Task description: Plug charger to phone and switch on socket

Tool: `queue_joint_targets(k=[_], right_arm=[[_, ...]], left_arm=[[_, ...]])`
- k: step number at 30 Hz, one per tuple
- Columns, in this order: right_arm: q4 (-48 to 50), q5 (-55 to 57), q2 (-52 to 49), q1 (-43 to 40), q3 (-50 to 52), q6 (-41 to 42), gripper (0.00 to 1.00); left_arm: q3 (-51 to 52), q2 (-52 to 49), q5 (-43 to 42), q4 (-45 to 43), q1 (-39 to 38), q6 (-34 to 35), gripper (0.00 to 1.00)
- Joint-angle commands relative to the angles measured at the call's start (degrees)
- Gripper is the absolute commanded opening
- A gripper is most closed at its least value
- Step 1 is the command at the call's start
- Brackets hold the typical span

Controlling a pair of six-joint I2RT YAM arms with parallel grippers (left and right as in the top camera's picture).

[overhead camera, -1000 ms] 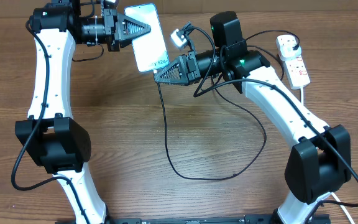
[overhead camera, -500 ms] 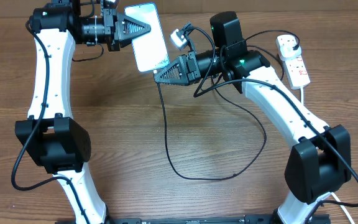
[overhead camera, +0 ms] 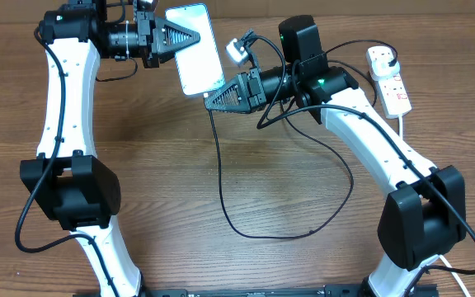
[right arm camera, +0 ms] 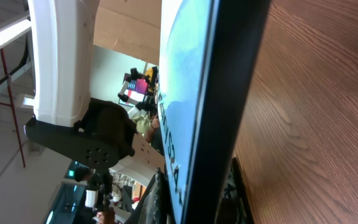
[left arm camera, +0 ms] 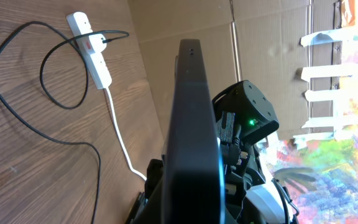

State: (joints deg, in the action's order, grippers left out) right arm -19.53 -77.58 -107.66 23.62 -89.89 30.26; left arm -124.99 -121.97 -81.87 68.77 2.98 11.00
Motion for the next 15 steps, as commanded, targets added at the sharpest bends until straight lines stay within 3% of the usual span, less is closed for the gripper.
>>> queue_joint_targets(k=[1,15], right_arm=[[0.42,-0.02,0.17,-0.57,-0.37,0.2,0.04],[3.13,0.61,0.17,-0.96,-0.37,2.97,0.04]], left_arm=[[-0.79,0.37,-3.61,1.09,-0.79,-1.07,0.04],[-0.79,0.37,-3.45,3.39,-1.16,-3.32,0.04]])
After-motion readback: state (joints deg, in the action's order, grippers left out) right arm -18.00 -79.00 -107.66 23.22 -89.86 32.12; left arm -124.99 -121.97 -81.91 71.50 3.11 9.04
